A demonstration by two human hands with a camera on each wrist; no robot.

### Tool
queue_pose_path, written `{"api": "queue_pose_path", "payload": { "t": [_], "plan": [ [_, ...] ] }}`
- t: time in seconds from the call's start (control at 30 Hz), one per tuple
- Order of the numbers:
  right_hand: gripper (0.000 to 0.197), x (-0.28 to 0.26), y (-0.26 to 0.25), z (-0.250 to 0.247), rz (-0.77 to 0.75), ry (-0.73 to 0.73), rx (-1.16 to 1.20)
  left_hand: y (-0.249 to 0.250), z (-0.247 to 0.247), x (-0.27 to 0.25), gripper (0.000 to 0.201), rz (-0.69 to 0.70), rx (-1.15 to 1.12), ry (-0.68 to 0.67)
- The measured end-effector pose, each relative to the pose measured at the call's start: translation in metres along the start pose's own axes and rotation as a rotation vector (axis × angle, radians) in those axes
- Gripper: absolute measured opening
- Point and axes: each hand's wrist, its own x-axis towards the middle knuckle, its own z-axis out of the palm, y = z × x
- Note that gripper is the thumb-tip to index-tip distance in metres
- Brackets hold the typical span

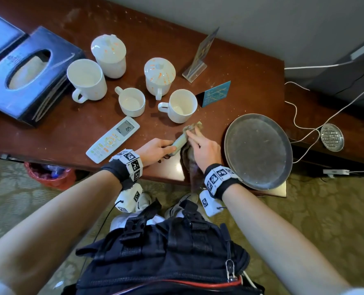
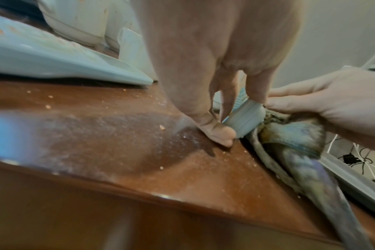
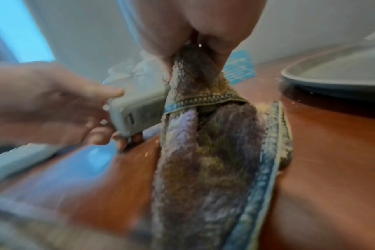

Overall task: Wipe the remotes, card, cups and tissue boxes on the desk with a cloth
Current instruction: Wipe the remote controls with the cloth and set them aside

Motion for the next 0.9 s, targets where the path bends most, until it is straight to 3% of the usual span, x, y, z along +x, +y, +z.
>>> {"api": "queue_pose_path", "payload": {
  "t": [0.1, 0.2, 0.37, 0.53, 0.77, 0.9],
  "plan": [
    [0.027, 0.013, -0.005, -0.006, 0.162, 0.014, -0.017, 0.0, 0.002, -0.001, 0.037, 0.004, 0.001, 0.006],
    [0.03, 0.006, -0.011, -0.003, 0.169, -0.04, -0.018, -0.002, 0.003, -0.001, 0.039, -0.007, -0.013, -0.001],
    [0.043, -0.001, -0.002, -0.016, 0.328, -0.055, 0.299, 0.007, -0.001, 0.0, 0.049, -0.039, 0.022, 0.031],
    [0.046, 0.003, 0.006, -0.029, 0.401, 0.002, 0.36, 0.011, -0.007, 0.007, 0.066, -0.068, 0.233, 0.143],
    [0.057, 0.007, 0.013, -0.035, 0.438, 0.009, 0.312, 0.004, -0.003, 0.007, 0.056, -0.043, 0.297, 0.223],
    [0.05, 0.011, 0.011, -0.034, 0.452, 0.024, 0.357, 0.0, 0.008, 0.006, 0.051, -0.042, 0.381, 0.274]
  ]
}}
